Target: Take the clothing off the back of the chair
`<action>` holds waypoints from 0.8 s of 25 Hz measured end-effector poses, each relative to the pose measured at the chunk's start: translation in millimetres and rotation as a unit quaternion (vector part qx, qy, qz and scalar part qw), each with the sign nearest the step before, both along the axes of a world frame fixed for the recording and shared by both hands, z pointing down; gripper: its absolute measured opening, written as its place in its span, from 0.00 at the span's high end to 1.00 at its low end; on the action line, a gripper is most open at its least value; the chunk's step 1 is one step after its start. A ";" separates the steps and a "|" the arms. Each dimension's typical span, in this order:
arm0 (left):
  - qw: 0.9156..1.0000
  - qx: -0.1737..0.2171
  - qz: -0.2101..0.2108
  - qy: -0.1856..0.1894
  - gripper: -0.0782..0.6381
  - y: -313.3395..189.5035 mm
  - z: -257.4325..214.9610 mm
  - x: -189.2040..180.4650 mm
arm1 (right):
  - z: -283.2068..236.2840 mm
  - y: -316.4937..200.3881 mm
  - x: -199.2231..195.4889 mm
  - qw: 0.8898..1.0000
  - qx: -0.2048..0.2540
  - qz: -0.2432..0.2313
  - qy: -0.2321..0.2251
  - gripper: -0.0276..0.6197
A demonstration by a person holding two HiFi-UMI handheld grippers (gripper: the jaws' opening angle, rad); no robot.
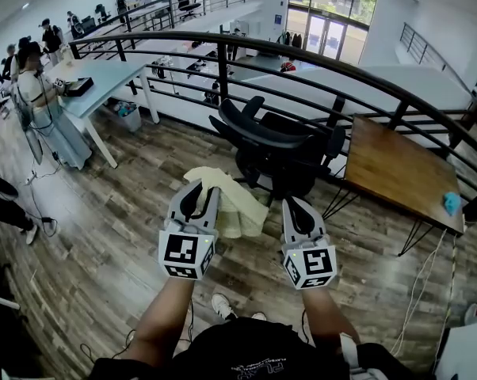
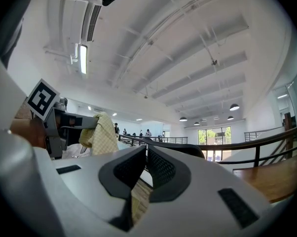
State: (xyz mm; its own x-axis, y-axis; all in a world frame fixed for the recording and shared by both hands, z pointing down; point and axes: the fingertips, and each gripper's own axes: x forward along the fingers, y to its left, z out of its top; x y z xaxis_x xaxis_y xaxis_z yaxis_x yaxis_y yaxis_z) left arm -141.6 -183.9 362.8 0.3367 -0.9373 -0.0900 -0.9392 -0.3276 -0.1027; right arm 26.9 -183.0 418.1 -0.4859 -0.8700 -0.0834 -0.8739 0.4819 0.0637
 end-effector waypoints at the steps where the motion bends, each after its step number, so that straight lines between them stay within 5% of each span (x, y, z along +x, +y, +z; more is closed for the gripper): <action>1: 1.000 -0.003 0.000 0.001 0.79 -0.5 1.8 0.0 | -0.2 0.1 -0.2 1.000 -0.001 -0.002 -0.003 0.92; 20: 1.000 -0.018 -0.011 0.002 0.79 -8.2 15.0 -1.9 | -5.4 -4.7 -1.0 1.000 0.002 -0.005 0.025 0.92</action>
State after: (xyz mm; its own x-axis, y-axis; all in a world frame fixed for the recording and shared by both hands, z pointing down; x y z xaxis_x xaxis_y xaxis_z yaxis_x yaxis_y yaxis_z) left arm -143.5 -192.1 377.8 0.3154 -0.9473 -0.0562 -0.9467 -0.3099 -0.0880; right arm 25.8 -187.7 412.7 -0.4984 -0.8647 -0.0626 -0.8645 0.4903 0.1103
